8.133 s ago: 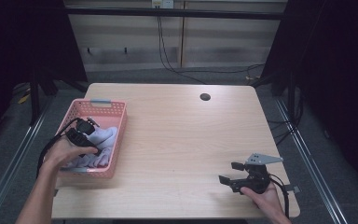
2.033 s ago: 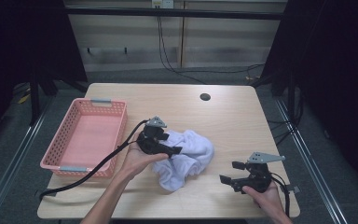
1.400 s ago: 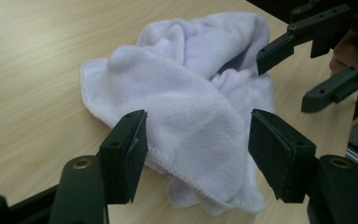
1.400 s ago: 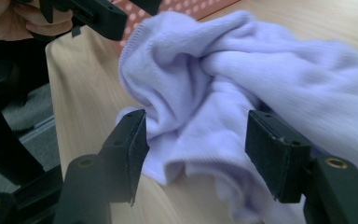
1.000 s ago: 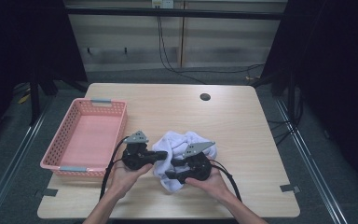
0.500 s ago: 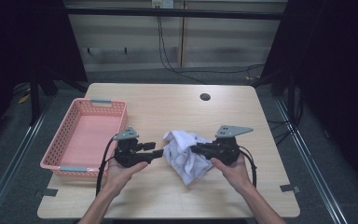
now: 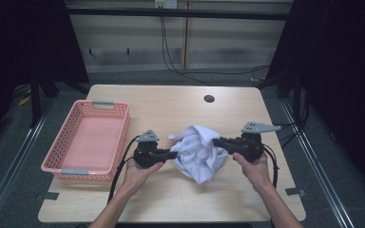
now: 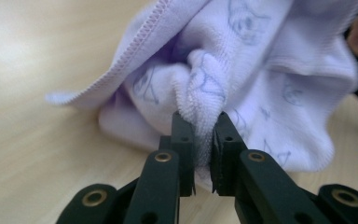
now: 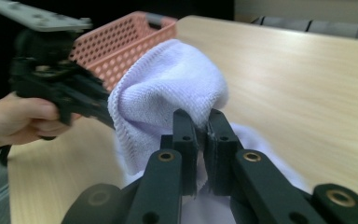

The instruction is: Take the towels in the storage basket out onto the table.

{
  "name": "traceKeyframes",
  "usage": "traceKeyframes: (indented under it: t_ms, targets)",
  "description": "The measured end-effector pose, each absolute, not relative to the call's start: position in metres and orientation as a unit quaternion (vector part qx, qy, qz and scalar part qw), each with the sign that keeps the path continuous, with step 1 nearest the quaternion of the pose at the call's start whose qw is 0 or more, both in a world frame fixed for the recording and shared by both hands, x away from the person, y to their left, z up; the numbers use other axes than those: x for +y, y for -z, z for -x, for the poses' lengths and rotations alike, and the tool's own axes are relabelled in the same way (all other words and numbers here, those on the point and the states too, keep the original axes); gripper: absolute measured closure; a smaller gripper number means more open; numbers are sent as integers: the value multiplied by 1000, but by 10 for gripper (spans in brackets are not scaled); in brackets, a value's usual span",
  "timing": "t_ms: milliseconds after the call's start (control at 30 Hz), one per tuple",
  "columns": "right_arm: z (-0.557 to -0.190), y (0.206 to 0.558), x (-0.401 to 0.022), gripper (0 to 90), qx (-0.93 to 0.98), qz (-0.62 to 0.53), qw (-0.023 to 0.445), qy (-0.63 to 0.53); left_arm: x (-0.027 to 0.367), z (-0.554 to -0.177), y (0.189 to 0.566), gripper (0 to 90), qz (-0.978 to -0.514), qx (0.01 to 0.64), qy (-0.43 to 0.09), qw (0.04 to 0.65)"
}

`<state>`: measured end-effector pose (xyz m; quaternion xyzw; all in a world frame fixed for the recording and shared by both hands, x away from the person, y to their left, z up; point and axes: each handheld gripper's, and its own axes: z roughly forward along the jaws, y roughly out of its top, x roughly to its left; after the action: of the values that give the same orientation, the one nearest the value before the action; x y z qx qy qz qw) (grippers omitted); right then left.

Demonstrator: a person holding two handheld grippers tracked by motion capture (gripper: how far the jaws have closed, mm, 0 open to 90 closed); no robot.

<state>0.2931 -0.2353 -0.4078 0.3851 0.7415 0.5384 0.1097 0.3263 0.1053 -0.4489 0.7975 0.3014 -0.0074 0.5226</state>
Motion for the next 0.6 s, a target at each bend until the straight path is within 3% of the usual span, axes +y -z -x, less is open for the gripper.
traceKeyframes:
  t_ms: [167, 500, 600]
  targets:
    - [-297, 379, -256, 849, 710, -394, 145, -565, 120, -316, 398, 827, -782, 273, -13, 560]
    - [-324, 345, -299, 850, 676, -435, 216, -554, 154, -313, 360, 831, -753, 276, -36, 597]
    - [-331, 347, -307, 849, 673, -444, 215, -551, 158, -313, 364, 830, -753, 283, -28, 594]
